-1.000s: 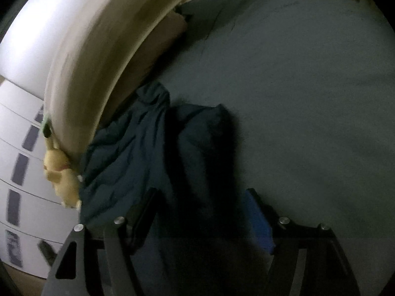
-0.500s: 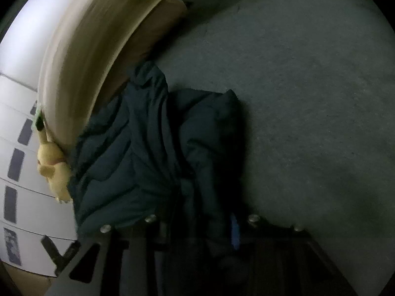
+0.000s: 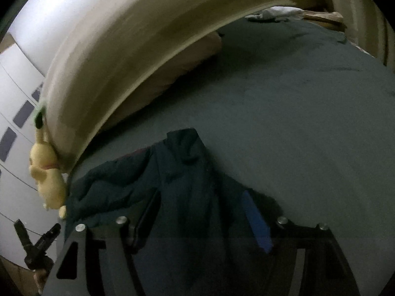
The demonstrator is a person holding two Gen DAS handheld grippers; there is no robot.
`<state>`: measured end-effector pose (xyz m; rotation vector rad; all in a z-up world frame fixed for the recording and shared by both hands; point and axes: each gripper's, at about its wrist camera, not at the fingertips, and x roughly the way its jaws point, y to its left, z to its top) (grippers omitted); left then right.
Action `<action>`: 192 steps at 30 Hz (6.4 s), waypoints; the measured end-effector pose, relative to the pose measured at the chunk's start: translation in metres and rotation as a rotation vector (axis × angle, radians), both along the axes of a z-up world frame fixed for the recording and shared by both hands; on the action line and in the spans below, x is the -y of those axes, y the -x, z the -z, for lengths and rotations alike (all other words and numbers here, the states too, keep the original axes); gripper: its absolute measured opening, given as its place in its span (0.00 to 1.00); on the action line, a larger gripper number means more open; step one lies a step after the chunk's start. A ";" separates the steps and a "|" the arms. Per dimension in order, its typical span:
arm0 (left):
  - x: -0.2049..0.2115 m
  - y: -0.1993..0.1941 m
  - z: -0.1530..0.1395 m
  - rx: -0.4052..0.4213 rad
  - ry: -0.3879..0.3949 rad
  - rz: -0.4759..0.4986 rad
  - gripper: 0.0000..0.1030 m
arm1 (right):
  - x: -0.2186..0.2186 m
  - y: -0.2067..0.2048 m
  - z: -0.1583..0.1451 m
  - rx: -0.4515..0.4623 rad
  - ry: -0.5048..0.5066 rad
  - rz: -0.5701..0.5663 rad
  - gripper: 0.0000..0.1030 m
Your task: Fold large clothes
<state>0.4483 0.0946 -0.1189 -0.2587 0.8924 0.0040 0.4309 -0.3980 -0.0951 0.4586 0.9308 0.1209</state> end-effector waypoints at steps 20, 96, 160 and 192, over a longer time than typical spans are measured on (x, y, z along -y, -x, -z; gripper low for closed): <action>0.037 -0.040 0.026 -0.018 -0.186 -0.040 0.42 | -0.059 -0.050 0.000 -0.055 0.316 0.065 0.72; -0.017 0.048 0.043 -0.168 0.272 0.186 0.17 | -0.034 0.063 0.026 -0.166 -0.126 -0.203 0.23; -0.032 0.290 0.032 -0.044 0.199 0.137 0.29 | -0.020 0.332 0.042 -0.083 -0.145 -0.146 0.63; 0.021 0.375 0.010 0.049 -0.107 -0.019 0.61 | -0.086 0.428 0.029 0.195 0.226 -0.089 0.76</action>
